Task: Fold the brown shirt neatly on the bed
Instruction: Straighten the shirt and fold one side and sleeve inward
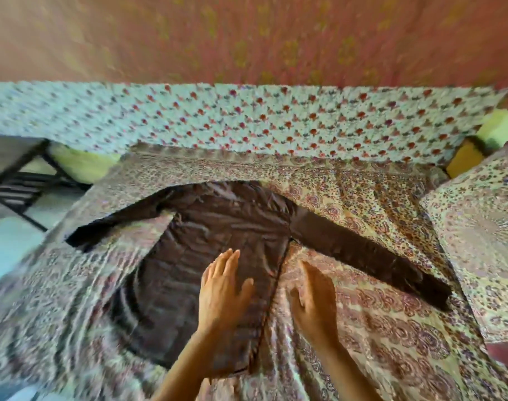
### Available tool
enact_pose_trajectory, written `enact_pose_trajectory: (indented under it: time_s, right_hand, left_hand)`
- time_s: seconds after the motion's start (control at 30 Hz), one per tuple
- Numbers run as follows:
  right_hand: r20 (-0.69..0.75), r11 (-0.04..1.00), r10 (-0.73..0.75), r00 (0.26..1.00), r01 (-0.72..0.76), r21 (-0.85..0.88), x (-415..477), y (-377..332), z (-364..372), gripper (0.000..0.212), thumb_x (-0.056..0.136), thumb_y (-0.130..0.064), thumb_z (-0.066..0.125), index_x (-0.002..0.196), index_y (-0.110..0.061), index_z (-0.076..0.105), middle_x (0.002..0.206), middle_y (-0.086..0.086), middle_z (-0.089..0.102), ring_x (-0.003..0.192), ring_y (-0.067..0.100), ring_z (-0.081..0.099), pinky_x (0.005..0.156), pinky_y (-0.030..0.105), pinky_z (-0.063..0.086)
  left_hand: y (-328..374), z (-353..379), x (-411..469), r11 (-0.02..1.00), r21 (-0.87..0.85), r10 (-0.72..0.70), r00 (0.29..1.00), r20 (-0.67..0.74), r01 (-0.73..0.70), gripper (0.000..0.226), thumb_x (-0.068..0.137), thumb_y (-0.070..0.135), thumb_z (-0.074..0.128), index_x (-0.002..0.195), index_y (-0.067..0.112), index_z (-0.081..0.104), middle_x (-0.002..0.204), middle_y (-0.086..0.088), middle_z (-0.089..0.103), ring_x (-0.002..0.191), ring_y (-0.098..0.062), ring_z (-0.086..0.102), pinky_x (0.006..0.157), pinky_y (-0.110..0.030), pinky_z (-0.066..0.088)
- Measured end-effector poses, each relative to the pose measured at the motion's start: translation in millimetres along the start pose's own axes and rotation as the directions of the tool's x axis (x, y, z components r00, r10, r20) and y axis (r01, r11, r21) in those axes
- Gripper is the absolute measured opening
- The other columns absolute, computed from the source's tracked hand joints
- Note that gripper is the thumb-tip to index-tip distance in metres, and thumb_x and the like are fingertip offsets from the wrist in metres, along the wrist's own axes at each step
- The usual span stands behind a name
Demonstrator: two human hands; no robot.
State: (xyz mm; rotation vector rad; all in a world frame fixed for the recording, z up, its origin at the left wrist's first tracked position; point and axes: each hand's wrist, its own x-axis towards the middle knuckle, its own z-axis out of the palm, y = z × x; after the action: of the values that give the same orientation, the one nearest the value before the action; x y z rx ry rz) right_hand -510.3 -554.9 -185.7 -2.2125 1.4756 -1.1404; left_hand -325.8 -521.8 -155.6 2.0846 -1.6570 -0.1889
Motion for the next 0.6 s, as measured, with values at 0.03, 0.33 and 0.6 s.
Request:
enact_pose_trajectory:
  time_s: [0.03, 0.33, 0.6]
  right_hand:
    - [0.012, 1.0, -0.028, 1.0, 0.028, -0.002, -1.7, -23.1, 7.8, 0.045, 0.094, -0.032, 0.037, 0.129, -0.005, 0.044, 0.12, 0.014, 0.059, 0.114, 0.023, 0.048, 0.095, 0.037, 0.037]
    - [0.117, 0.987, -0.161, 0.98, 0.16, 0.015, -9.3, -196.9, 98.7, 0.056, 0.094, -0.044, 0.03, 0.129, -0.006, 0.051, 0.127, 0.01, 0.058, 0.118, 0.025, 0.054, 0.101, 0.049, 0.04]
    - [0.186, 0.978, -0.204, 0.961, 0.193, 0.076, 11.7, -273.0, 195.3, 0.053, 0.089, -0.037, 0.037, 0.13, -0.006, 0.05, 0.128, 0.009, 0.058, 0.119, 0.024, 0.054, 0.103, 0.051, 0.035]
  left_hand:
    - [-18.6, -18.5, -10.4, 1.0, 0.003, -0.021, 0.999, -0.035, 0.021, 0.072, 0.077, 0.055, 0.035, 0.137, 0.017, 0.044, 0.143, -0.004, 0.045, 0.132, -0.025, 0.04, 0.108, -0.038, 0.031]
    - [-174.0, -148.0, -65.4, 0.985, 0.025, -0.162, 0.975, -0.152, 0.168, 0.074, 0.077, 0.06, 0.031, 0.138, 0.02, 0.042, 0.146, -0.004, 0.04, 0.134, -0.025, 0.038, 0.107, -0.042, 0.033]
    - [-287.5, -189.6, -46.4, 0.967, 0.08, -0.227, 0.961, -0.159, 0.241, 0.07, 0.08, 0.061, 0.031, 0.138, 0.022, 0.04, 0.147, -0.005, 0.037, 0.131, -0.027, 0.038, 0.103, -0.046, 0.038]
